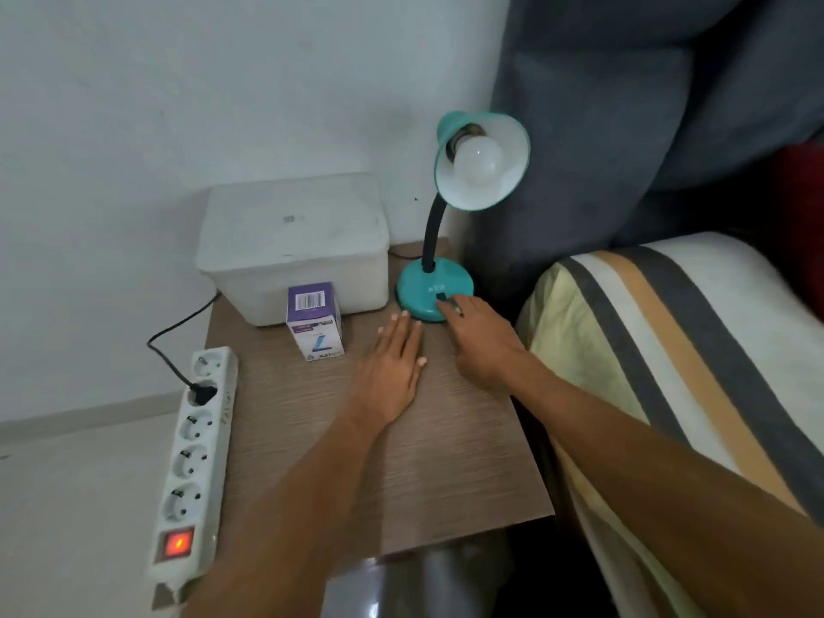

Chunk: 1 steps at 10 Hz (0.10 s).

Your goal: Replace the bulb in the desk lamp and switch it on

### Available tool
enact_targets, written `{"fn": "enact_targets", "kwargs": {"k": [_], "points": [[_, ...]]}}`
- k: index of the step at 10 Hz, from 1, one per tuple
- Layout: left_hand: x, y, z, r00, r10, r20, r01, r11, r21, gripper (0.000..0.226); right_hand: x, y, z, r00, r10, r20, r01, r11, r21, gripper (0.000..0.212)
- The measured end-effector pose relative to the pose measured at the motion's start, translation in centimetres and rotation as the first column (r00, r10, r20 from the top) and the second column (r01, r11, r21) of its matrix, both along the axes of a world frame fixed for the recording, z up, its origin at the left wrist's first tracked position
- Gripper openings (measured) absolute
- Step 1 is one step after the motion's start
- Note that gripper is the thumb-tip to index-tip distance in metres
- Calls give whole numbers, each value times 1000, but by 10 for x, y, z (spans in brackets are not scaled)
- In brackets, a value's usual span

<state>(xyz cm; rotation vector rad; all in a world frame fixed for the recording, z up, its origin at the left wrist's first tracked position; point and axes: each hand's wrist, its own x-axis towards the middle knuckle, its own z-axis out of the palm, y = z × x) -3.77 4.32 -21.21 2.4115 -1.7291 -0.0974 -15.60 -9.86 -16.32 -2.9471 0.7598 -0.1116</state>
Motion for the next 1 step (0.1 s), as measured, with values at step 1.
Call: {"fn": "enact_targets", "kwargs": {"k": [1], "points": [[-23, 56, 5, 991, -19, -131, 15, 999, -36, 62, -47, 37, -12, 999, 37, 17, -37, 999, 8, 56]]}}
